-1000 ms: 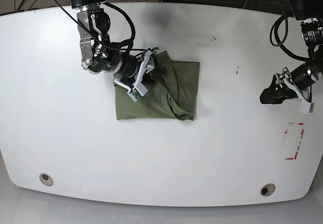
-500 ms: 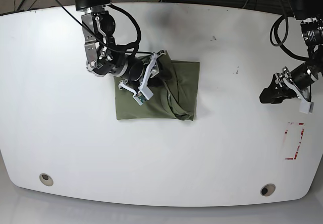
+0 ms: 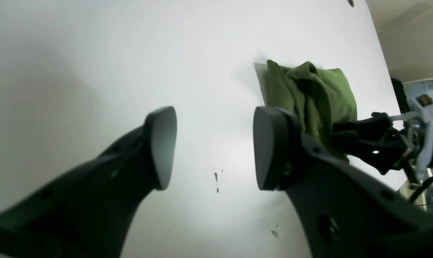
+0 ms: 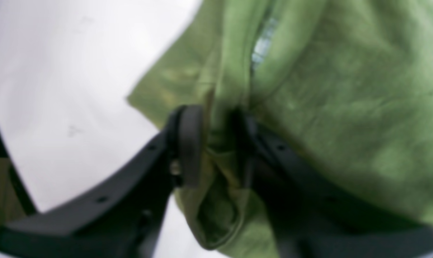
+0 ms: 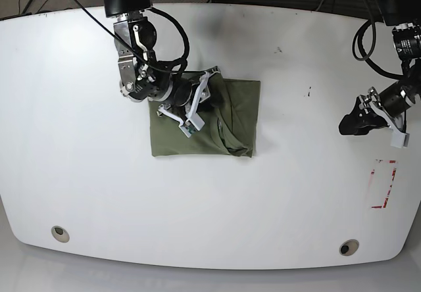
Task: Layout the t-shirt on the table in an organized manner, then fold the t-shirt properly
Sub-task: 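Press the folded end down onto the bundle with the right gripper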
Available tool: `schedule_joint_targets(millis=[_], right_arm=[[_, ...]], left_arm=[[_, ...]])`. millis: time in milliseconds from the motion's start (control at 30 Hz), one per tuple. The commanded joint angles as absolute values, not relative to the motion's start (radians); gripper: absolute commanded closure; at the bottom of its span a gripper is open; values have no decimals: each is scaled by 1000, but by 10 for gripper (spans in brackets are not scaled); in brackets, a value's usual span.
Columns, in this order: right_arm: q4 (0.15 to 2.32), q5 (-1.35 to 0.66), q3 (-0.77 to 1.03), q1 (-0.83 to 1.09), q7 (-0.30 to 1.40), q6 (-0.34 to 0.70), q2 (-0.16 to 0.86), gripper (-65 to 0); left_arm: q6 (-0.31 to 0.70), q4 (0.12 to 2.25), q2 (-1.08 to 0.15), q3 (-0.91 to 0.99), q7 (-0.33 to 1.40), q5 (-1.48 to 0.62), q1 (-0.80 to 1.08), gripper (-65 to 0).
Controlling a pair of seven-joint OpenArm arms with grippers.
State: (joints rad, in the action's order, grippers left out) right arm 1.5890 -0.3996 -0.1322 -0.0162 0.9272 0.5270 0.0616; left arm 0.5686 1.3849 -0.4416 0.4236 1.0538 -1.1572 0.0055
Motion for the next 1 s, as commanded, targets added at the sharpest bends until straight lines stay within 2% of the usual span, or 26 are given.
schedule_joint_targets(millis=[0, 100, 233, 367, 433, 967], right_arm=[[1600, -381, -131, -30, 914, 539, 47, -233], [1604, -354, -131, -25, 914, 539, 42, -247], [1604, -346, -131, -24, 914, 541, 42, -212], [1618, -348, -131, -24, 914, 535, 42, -62], [1636, -348, -131, -22, 915, 533, 41, -14], [1716, -338, -133, -48, 957, 532, -44, -6]], left_arm=[[576, 1406, -463, 430, 1032, -1184, -7, -319], [576, 1406, -464, 430, 1032, -1184, -7, -319], [576, 1406, -464, 430, 1032, -1184, -7, -319], [576, 1406, -464, 430, 1032, -1184, -7, -319], [576, 1406, -464, 430, 1032, -1184, -7, -319], [576, 1405, -464, 429, 1033, -1184, -2, -319]])
